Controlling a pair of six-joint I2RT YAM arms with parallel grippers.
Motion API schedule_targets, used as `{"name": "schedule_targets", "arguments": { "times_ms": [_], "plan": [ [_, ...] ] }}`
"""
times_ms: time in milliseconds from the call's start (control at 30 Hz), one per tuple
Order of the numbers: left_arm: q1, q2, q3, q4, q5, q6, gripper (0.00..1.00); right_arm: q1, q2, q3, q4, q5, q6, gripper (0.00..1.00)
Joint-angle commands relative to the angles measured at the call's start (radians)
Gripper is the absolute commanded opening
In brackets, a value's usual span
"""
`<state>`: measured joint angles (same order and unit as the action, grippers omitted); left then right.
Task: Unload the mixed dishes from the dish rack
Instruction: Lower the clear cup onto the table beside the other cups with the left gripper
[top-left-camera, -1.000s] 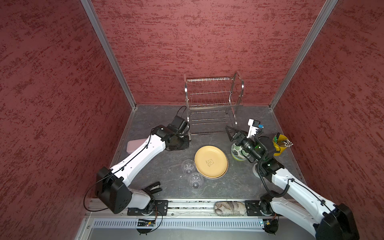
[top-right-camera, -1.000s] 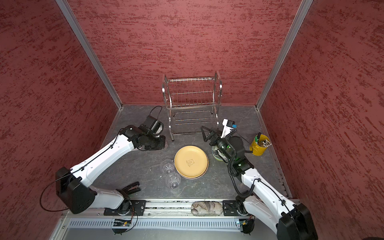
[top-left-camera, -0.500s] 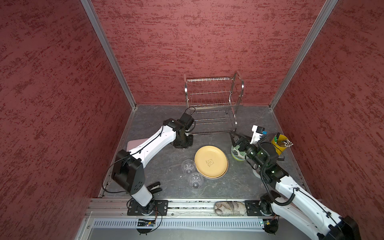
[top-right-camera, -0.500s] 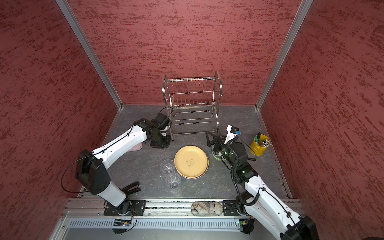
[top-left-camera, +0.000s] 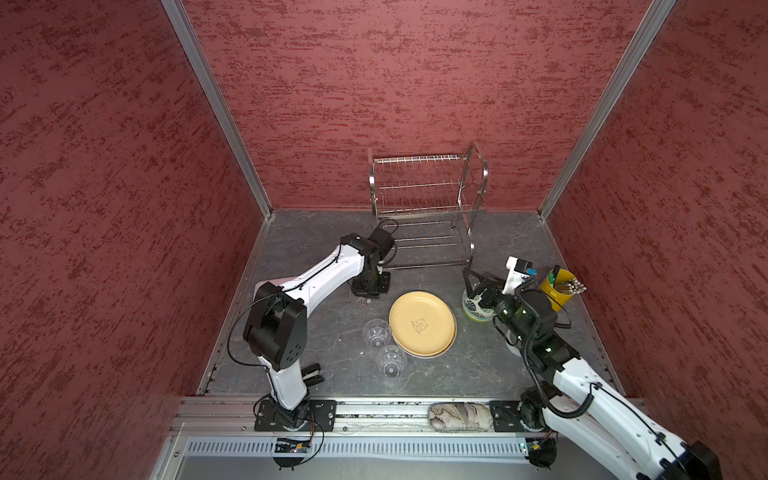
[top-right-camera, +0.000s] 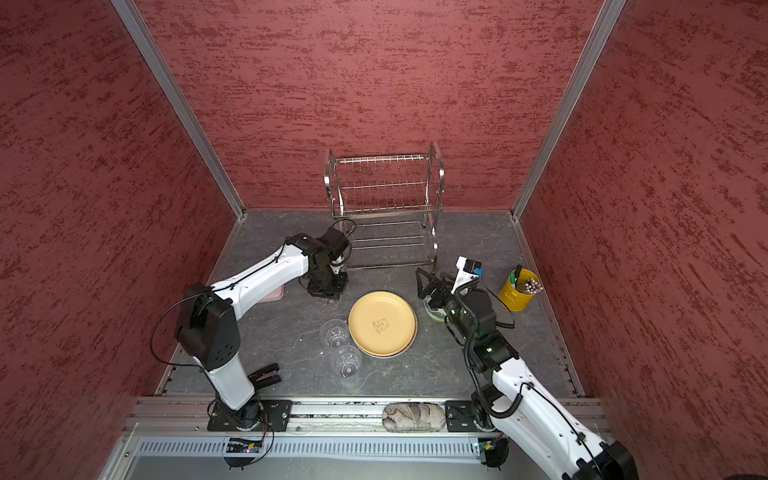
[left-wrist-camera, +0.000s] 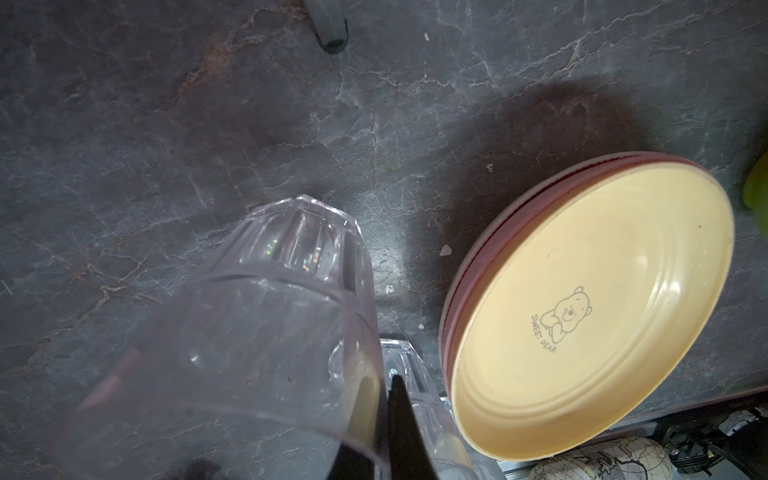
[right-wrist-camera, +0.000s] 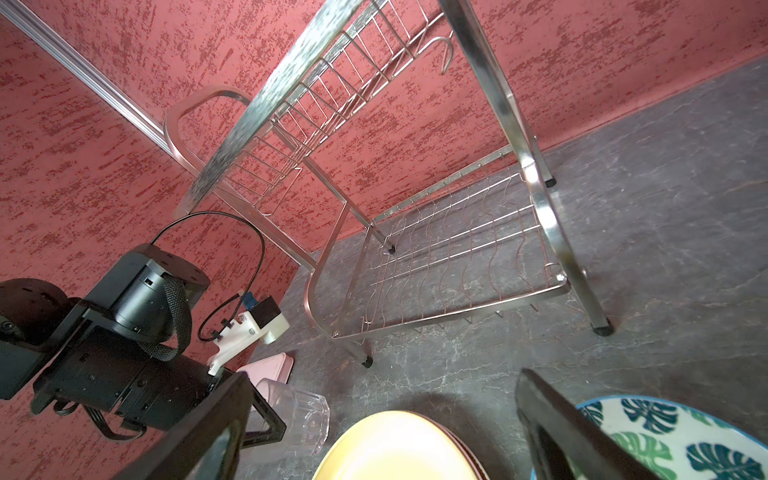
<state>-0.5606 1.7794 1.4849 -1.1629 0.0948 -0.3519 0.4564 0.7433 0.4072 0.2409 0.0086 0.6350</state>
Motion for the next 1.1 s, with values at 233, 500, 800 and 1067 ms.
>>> {"name": "schedule_targets", "arguments": {
  "times_ms": [233,500,800,1067],
  "plan": [
    [-0.018,0.054,0.037,-0.02,-0.012,0.029,0.0,0.001,-0.014,-0.019,-0.015,0.037,-0.013,0.99],
    [-0.027,0.091,0.052,-0.025,-0.015,0.037,0.01,0.001,-0.031,-0.022,-0.035,0.05,-0.018,0.99],
    [-0.041,0.124,0.056,-0.02,-0.008,0.04,0.06,0.0,-0.042,-0.022,-0.058,0.071,-0.029,0.99],
    [-0.062,0.147,0.07,-0.027,-0.028,0.044,0.15,0.0,-0.047,-0.022,-0.066,0.084,-0.032,0.99]
  ]
}}
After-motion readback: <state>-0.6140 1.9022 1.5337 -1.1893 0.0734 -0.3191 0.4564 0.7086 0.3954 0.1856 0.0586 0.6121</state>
